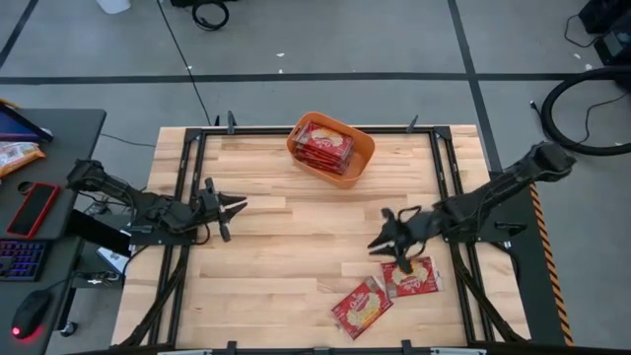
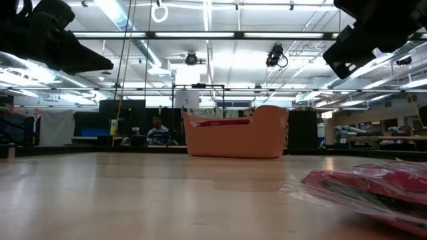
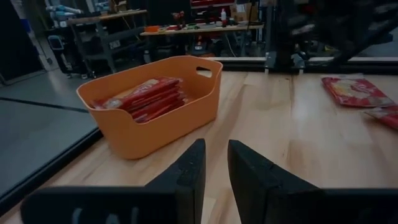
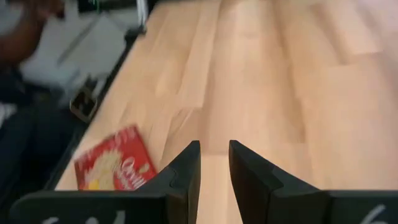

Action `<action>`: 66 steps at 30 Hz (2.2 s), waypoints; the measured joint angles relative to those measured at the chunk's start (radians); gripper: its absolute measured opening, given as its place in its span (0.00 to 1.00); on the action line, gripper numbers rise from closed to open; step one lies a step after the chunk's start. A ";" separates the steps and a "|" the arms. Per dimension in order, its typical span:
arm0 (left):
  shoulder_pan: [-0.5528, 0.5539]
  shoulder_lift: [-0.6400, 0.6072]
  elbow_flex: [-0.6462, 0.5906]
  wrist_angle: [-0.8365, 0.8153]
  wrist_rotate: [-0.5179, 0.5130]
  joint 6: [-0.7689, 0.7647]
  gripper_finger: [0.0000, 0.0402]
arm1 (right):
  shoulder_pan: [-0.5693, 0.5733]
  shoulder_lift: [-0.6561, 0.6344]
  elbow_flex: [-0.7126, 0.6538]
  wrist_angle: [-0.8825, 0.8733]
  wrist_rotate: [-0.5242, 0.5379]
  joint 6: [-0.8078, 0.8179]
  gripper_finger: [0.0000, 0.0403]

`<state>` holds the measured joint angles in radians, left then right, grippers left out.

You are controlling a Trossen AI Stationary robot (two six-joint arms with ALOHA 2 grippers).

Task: Sort popcorn bags into baskets
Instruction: Put the red popcorn pack into the orange bin

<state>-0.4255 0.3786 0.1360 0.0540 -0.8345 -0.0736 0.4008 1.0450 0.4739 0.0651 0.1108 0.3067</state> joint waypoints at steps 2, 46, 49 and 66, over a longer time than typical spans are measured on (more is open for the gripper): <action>0.000 0.000 0.000 0.000 0.000 0.001 0.18 | 0.030 0.082 0.056 -0.027 0.000 0.000 0.22; 0.001 0.001 0.000 0.001 0.001 0.035 0.18 | 0.003 0.803 0.523 -0.362 0.157 -0.137 0.21; 0.001 0.001 0.000 0.001 0.001 0.035 0.18 | -0.048 0.791 0.521 -0.370 0.153 -0.185 0.21; 0.001 0.001 0.000 -0.001 0.001 0.035 0.18 | 0.009 0.737 0.539 -0.354 0.161 -0.258 0.30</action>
<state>-0.4248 0.3794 0.1356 0.0532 -0.8334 -0.0391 0.4102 1.7818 1.0129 -0.2885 0.2719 0.0483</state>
